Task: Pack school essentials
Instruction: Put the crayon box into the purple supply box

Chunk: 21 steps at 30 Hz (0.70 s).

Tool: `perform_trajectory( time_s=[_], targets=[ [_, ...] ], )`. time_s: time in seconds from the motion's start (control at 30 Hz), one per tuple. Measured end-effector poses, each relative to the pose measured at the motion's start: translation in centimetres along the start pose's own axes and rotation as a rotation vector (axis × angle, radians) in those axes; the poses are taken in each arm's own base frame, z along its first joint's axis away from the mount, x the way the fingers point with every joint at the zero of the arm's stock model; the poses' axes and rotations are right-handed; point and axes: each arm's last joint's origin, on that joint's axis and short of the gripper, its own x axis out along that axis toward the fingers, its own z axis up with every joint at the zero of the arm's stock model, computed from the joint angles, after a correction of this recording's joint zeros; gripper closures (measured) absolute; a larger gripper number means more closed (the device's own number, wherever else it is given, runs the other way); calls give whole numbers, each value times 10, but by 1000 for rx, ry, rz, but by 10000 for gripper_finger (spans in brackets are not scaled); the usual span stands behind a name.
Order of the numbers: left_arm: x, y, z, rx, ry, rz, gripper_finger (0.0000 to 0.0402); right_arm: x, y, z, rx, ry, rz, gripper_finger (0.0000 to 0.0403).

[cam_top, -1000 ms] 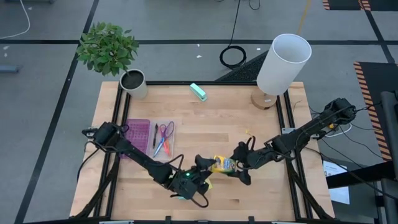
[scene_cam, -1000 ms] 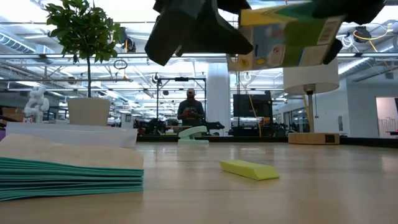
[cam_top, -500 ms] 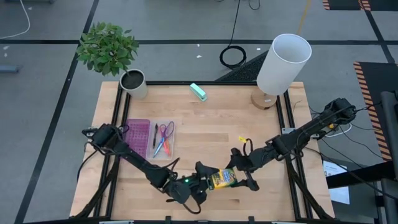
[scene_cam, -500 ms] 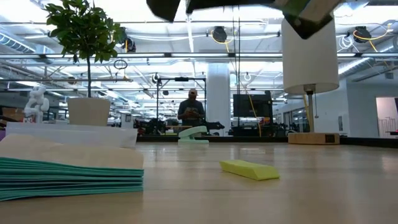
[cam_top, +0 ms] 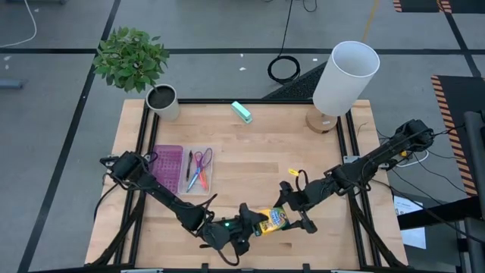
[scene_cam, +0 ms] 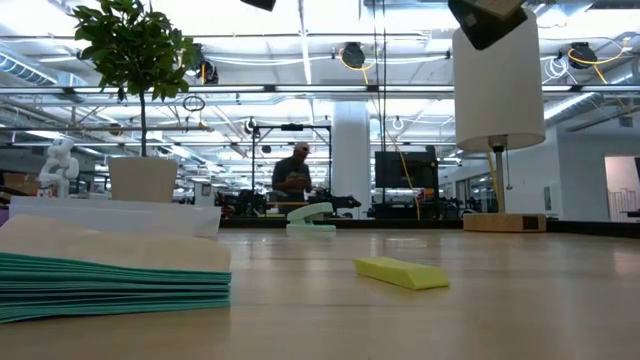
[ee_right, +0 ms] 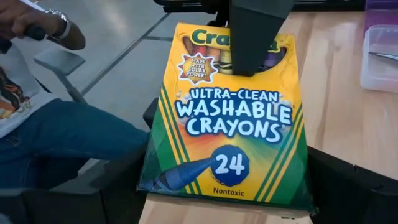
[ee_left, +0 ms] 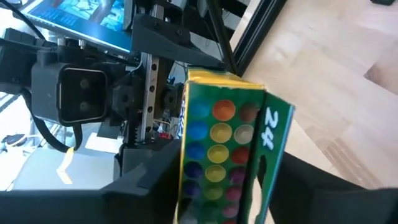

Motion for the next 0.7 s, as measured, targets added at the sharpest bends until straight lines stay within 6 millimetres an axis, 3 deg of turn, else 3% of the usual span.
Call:
perform_trajectory(
  time_s=[0.43,0.7],
  targets=[
    [-1,-1,1,26,-17,-8,281,0,0,0,3,1,3,64],
    [-1,0,1,23,-17,-8,298,0,0,0,25,0,2,64]
  ],
)
